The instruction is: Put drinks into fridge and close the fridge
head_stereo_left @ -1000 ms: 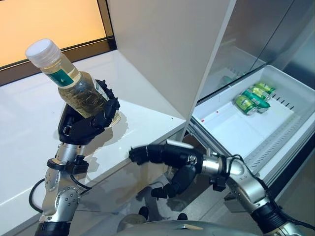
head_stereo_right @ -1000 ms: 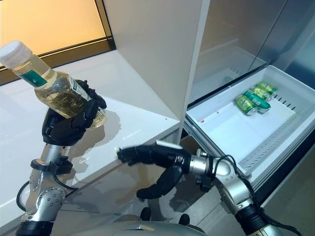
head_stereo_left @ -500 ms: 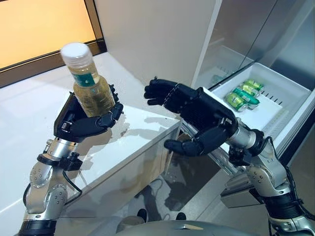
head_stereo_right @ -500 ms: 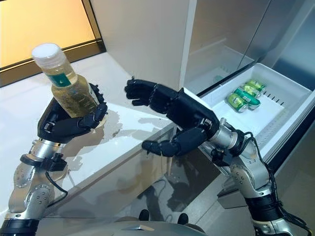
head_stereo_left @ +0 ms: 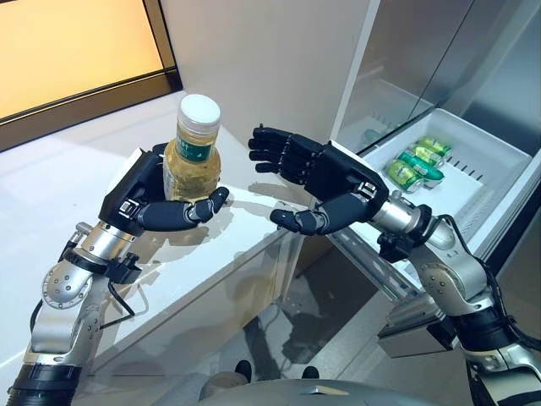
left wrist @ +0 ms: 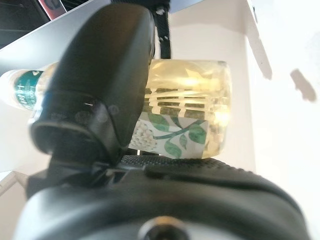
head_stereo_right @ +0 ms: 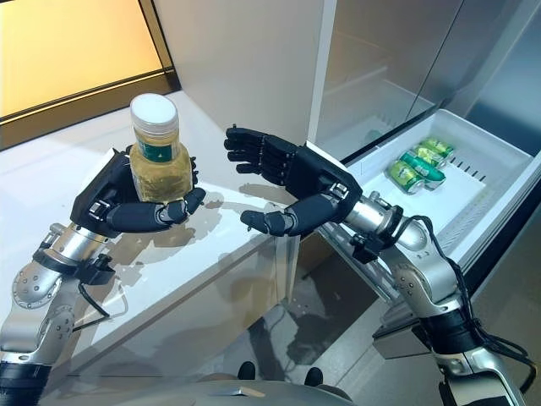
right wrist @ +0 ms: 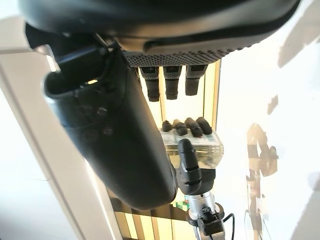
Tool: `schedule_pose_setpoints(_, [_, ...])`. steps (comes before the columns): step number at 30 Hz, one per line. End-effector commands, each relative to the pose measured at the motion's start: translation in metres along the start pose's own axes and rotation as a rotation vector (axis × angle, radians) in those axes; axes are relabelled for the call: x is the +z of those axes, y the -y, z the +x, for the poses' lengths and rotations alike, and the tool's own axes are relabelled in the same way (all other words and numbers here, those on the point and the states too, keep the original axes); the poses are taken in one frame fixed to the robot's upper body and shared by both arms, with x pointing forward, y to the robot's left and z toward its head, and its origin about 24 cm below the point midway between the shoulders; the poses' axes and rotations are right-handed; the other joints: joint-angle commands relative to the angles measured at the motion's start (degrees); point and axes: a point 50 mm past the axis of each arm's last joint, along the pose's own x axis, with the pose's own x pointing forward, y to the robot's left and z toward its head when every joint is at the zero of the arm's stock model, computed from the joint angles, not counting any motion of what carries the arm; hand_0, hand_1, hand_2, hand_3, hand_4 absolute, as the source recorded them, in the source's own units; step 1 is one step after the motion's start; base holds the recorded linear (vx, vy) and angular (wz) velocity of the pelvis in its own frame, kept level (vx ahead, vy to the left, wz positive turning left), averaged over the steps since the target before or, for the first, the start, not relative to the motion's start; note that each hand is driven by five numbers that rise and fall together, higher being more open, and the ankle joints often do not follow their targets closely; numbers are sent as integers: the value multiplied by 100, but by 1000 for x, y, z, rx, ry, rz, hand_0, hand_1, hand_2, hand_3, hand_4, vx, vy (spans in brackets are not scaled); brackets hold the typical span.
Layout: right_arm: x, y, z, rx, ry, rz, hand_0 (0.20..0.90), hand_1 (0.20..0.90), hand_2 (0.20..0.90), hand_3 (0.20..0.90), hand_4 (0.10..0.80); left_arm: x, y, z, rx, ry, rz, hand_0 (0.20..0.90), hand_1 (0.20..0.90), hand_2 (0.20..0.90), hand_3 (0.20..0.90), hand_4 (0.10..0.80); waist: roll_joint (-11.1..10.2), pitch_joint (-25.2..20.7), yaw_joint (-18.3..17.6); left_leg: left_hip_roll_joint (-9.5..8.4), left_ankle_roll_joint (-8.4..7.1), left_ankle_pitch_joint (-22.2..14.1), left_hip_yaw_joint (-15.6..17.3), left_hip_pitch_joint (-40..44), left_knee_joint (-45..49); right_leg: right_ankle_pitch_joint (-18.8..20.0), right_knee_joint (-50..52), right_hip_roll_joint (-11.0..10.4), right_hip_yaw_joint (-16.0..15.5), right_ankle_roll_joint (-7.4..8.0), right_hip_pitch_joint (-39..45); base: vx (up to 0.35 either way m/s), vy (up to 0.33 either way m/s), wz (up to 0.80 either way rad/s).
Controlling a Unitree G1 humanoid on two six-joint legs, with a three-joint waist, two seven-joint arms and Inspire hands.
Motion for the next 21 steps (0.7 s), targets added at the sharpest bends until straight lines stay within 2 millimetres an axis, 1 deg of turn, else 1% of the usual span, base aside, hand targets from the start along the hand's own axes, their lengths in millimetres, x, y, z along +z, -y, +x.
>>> schedule_pose_setpoints(1, [42, 2, 29, 59, 181, -102, 900, 900, 900, 900, 800, 64, -5, 36, -69, 388, 126, 300, 300, 300, 200, 100, -74, -573, -6, -238, 26, -544, 94, -38, 6, -392, 35, -52, -131, 344, 287, 10, 1, 4])
schedule_pose_setpoints(5, [44, 1, 39, 64, 187, -154, 900, 900, 900, 900, 800, 62, -1, 40, -96, 380, 102, 300, 300, 300, 200, 100, -73, -587, 45, -244, 29, -534, 55, -40, 6, -397, 35, -49, -151, 332, 298, 0, 0, 0])
schedule_pose_setpoints(13, [60, -6, 53, 92, 227, -287, 900, 900, 900, 900, 800, 54, 5, 45, -141, 333, 28, 300, 300, 300, 200, 100, -69, -610, 120, -257, 37, -521, 17, -67, 6, -397, 35, -52, -170, 318, 286, 0, 0, 0])
schedule_pose_setpoints(18, [66, -10, 60, 117, 239, -321, 900, 900, 900, 900, 800, 47, 8, 48, -159, 282, -21, 300, 300, 300, 200, 100, -53, -613, 142, -261, 45, -513, 17, -73, 6, -398, 35, -54, -175, 313, 288, 0, 0, 0])
schedule_pose_setpoints(21, [68, -12, 63, 125, 237, -330, 900, 900, 900, 900, 800, 46, 9, 49, -173, 265, -31, 300, 300, 300, 200, 100, -46, -621, 159, -266, 49, -507, 7, -80, 6, -396, 35, -55, -182, 309, 284, 0, 0, 0])
